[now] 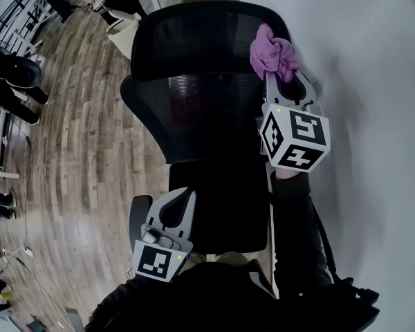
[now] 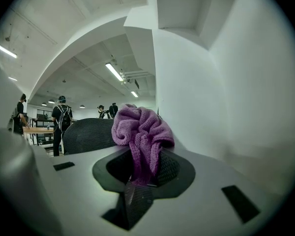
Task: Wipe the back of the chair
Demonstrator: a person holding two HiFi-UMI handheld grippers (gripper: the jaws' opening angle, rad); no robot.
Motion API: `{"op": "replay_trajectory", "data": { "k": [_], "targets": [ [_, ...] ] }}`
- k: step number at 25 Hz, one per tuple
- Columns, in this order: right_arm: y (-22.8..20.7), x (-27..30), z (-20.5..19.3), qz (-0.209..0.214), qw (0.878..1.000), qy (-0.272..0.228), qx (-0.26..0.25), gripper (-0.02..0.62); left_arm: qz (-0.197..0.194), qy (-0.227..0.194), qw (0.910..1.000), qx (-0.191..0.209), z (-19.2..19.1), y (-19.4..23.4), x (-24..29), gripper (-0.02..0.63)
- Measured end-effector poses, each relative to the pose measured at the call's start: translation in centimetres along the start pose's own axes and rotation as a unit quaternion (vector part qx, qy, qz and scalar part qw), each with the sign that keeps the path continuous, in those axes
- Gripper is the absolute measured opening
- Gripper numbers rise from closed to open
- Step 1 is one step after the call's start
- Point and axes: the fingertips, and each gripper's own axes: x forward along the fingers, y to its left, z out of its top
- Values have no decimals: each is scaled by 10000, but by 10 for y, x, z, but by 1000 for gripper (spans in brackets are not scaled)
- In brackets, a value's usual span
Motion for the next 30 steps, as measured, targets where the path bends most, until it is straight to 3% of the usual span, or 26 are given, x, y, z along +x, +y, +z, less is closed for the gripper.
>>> {"op": "replay_trajectory", "data": {
  "k": [17, 30],
  "targets": [
    [43, 32, -8, 419, 9991, 41, 65, 91, 333, 26, 9993, -168, -7, 31, -5, 5],
    [105, 51, -3, 851, 9963, 97, 27, 91, 757, -52, 9967, -271, -3, 65, -38, 5]
  ]
}}
